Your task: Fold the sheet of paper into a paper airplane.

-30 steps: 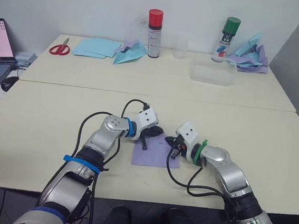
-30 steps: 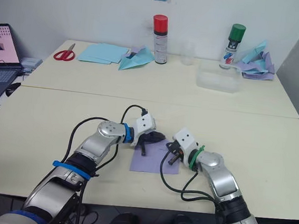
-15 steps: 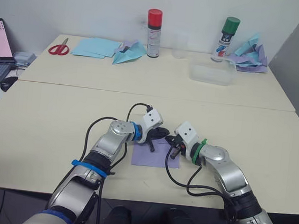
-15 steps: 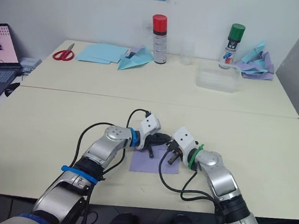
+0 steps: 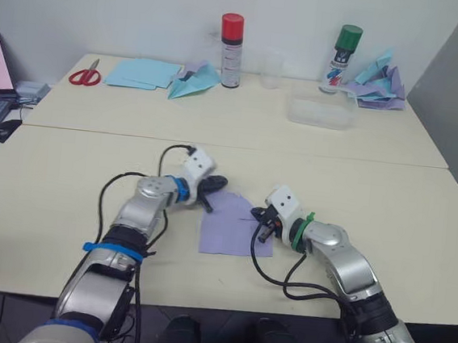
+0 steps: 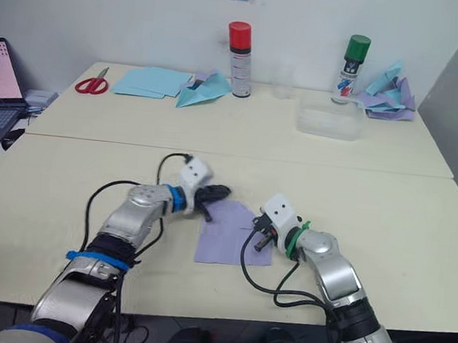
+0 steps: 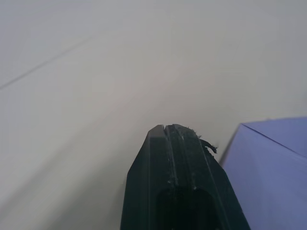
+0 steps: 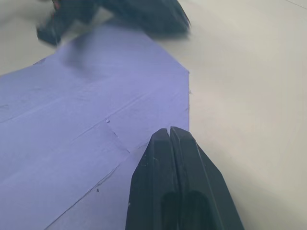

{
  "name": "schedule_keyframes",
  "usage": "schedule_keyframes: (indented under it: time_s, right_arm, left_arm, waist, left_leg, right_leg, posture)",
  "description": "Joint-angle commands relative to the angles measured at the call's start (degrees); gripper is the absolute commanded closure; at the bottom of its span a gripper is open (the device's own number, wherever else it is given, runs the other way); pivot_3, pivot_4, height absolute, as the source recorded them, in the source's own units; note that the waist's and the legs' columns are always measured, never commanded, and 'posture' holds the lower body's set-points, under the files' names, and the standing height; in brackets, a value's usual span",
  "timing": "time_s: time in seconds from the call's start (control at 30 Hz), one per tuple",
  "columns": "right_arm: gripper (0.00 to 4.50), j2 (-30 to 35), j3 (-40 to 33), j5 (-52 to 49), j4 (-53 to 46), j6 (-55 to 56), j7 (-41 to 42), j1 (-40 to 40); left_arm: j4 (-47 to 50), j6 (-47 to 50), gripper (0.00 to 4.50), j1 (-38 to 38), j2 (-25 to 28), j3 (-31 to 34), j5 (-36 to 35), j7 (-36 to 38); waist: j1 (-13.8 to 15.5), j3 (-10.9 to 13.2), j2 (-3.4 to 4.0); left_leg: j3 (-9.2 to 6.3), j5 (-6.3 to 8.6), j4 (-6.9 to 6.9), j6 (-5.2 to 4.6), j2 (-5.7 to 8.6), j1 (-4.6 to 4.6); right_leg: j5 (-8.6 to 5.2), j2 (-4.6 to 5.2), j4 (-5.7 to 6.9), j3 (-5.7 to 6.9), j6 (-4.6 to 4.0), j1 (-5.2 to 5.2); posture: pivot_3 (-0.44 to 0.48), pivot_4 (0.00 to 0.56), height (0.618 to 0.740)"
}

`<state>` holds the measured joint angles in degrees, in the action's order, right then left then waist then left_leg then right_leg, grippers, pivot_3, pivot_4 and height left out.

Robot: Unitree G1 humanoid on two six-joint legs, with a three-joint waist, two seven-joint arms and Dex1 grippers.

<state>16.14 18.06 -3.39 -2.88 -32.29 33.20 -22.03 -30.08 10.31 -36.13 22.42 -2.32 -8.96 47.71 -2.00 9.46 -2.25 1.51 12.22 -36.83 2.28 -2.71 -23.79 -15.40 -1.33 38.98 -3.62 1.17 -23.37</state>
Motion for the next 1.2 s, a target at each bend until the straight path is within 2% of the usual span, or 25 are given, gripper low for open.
schedule_keyframes:
  time_s: [0.03, 0.17, 0.3, 0.4, 0.6, 0.83, 0.97, 1.1, 1.2]
  right_arm:
    - [4.48, -0.5, 0.8, 0.6, 2.6, -1.7, -0.2, 0.0]
    - [4.5, -1.5, 0.7, 0.5, 4.4, -0.8, 0.0, -1.4]
    - [4.5, -2.0, 0.6, 0.6, 5.4, -0.4, 0.3, -1.9]
    - [4.5, -2.1, 0.6, 0.6, 5.9, -0.3, 0.5, -2.3]
    - [4.5, -2.4, 0.7, 0.5, 6.4, -0.2, 0.7, -2.8]
    - [4.5, -2.9, 0.2, 0.5, 6.3, -0.2, 0.3, -3.2]
    - [4.5, -3.3, 0.3, 0.0, 5.5, -0.1, 0.7, -3.2]
    - [4.5, -4.1, 0.1, -1.6, 4.3, -0.8, 1.8, -2.6]
    - [4.5, -4.2, 0.3, -1.5, 4.0, -1.4, 1.9, -2.6]
  left_arm:
    - [9.9, 5.4, 4.5, 1.2, 2.1, 5.6, -6.6, 0.9]
    - [23.3, 15.8, 3.53, 11.0, 3.6, 8.9, -12.6, -0.3]
    - [29.9, 20.4, 2.31, 17.3, 2.9, 7.7, -14.2, -1.8]
    - [30.0, 19.2, 2.31, 18.9, 1.6, 6.1, -13.0, -2.8]
    - [27.4, 16.9, 2.31, 16.4, -0.2, 4.3, -11.5, -3.8]
    - [26.3, 15.6, 4.45, 16.4, 1.6, 1.7, -10.1, -0.8]
    - [25.2, 12.7, 4.48, 15.6, 3.4, 0.6, -7.8, 0.0]
    - [21.2, 3.8, 4.48, 13.0, 6.0, -3.1, -0.9, 0.1]
    - [20.6, -0.8, 4.48, 12.1, 6.6, -5.1, 1.4, 1.1]
  waist:
    - [0.0, 0.0, -0.01]
    - [-0.8, 0.0, 0.03]
    - [-1.1, 0.0, -0.05]
    - [-1.1, 0.0, -0.06]
    - [-1.1, 0.0, -0.06]
    - [-1.3, 0.0, -0.06]
    - [-1.3, 0.0, -0.06]
    - [-1.3, 0.0, -0.05]
    - [-1.3, 0.0, -0.05]
  left_leg:
    - [-0.01, 0.0, 0.0, 0.0, -0.01, 0.0]
    - [0.01, 0.0, 0.05, 0.0, -0.08, 0.08]
    - [-0.02, 0.0, 0.13, 0.0, -0.1, 0.2]
    - [-0.02, 0.0, 0.09, 0.0, -0.08, 0.2]
    - [0.03, -0.01, 0.07, -0.02, -0.02, 0.23]
    - [0.05, -0.01, 0.15, -0.02, 0.0, 0.25]
    - [0.03, -0.01, 0.16, -0.02, -0.02, 0.25]
    - [0.04, -0.01, 0.17, -0.02, 0.0, 0.25]
    - [0.05, -0.01, 0.28, -0.02, -0.01, 0.25]
  right_leg:
    - [0.0, 0.01, 0.0, 0.0, 0.0, 0.0]
    - [0.0, 0.07, 0.01, -0.09, 0.0, 0.01]
    - [-0.01, 0.35, 0.0, -0.14, 0.0, 0.07]
    - [0.0, 0.36, 0.02, -0.14, -0.01, 0.1]
    - [0.04, 0.34, 0.02, -0.14, -0.06, 0.12]
    - [0.03, 0.27, 0.0, -0.16, -0.08, 0.07]
    - [0.03, 0.27, 0.0, -0.2, -0.08, 0.06]
    - [0.02, 0.26, 0.0, -0.22, -0.09, 0.04]
    - [0.0, 0.25, -0.02, -0.25, -0.12, -0.01]
  posture:
    - [0.0, 0.15, 0.74]
    - [0.0, 0.15, 0.74]
    - [0.0, 0.15, 0.74]
    - [0.0, 0.15, 0.74]
    - [0.0, 0.15, 0.74]
    - [0.0, 0.15, 0.74]
    - [0.0, 0.15, 0.74]
    - [0.0, 0.15, 0.74]
    - [0.0, 0.15, 0.74]
